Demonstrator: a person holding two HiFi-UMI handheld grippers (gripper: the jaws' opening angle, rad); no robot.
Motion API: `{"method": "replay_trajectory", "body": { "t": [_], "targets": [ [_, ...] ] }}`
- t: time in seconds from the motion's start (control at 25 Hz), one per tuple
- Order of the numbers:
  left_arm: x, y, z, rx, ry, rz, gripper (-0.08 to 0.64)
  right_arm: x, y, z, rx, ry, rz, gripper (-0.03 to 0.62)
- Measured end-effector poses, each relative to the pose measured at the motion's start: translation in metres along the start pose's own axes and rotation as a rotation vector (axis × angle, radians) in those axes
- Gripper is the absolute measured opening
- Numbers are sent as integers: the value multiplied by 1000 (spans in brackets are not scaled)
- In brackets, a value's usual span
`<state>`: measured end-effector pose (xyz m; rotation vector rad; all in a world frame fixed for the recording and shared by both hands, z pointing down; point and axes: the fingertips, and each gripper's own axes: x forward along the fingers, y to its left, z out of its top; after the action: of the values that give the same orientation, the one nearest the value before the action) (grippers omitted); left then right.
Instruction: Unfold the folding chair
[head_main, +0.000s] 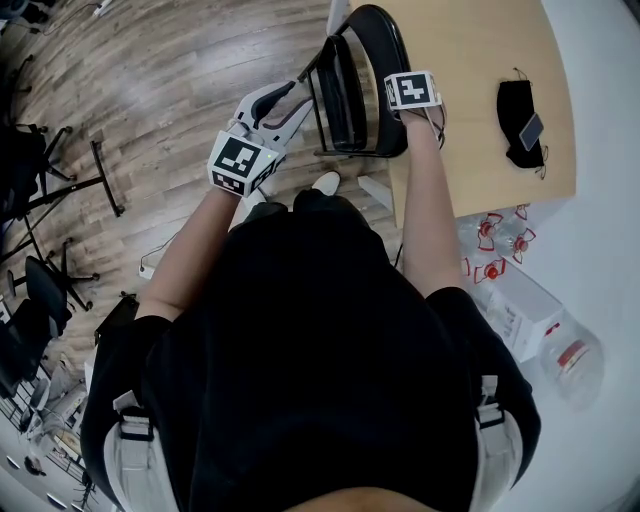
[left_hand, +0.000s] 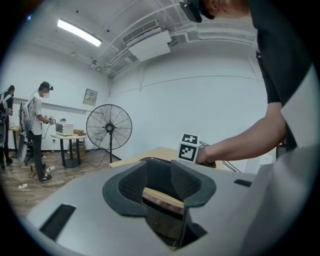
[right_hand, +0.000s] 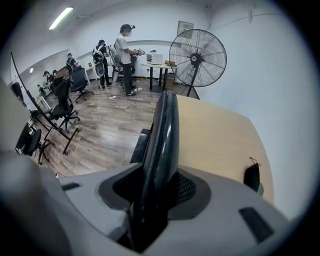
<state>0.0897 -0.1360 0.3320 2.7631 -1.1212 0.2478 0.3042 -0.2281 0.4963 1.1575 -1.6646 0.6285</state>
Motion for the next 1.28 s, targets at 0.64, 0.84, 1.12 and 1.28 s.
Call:
{"method": "replay_trajectory", "body": {
  "t": [0.64, 0.84, 1.12, 1.28],
  "targets": [
    [-28, 31, -29, -55, 29, 51, 147, -18, 72, 19, -76, -17, -7, 149],
    [-21, 40, -40, -99, 40, 62, 147, -17, 91, 28, -103, -47, 14, 149],
    [7, 59, -69, -193, 90, 95, 153, -22, 113, 37, -128, -76, 51, 149],
    [30, 71, -90, -268, 119, 124, 157, -22, 122, 40, -133, -90, 88, 149]
  ]
}}
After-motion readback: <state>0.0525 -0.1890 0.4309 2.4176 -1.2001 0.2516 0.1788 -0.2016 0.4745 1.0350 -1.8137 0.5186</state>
